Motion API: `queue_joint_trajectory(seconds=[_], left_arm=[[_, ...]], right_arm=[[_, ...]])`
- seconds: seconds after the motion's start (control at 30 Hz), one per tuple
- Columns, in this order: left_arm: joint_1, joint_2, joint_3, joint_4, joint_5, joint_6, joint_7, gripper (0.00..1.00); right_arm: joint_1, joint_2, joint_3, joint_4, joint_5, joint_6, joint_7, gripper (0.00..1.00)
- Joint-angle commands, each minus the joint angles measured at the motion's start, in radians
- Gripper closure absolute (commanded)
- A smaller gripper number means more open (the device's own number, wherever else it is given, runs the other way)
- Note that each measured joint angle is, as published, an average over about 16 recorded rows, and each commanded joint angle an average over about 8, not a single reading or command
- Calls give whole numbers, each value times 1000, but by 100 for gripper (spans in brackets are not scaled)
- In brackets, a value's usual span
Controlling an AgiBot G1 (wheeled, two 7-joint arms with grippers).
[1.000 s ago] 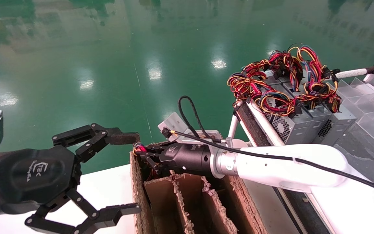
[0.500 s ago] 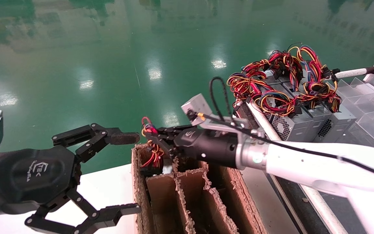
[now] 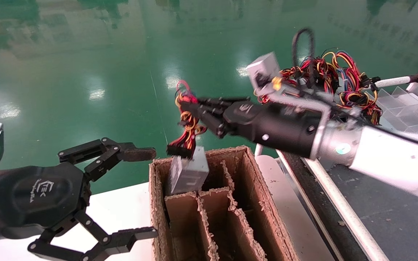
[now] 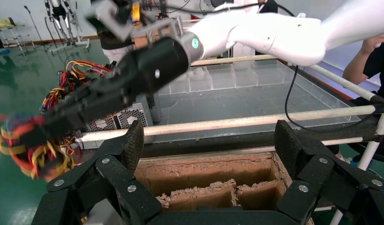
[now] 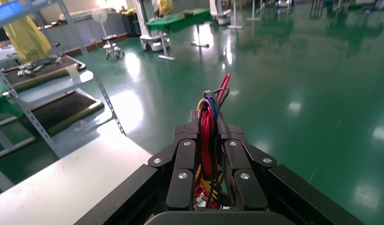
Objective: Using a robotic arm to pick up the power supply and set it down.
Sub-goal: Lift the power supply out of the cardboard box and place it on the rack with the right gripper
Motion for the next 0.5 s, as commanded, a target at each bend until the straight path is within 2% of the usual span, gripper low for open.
queue_joint_trajectory(seconds=[0.03, 0.5], left_arm=[[0, 0, 0, 0, 0, 0, 0, 0], [0, 0, 1, 0, -1, 0, 0, 0]], right_arm=[[6, 21, 14, 19, 15, -5, 8, 100], [187, 158, 69, -28, 83, -160, 85, 100]])
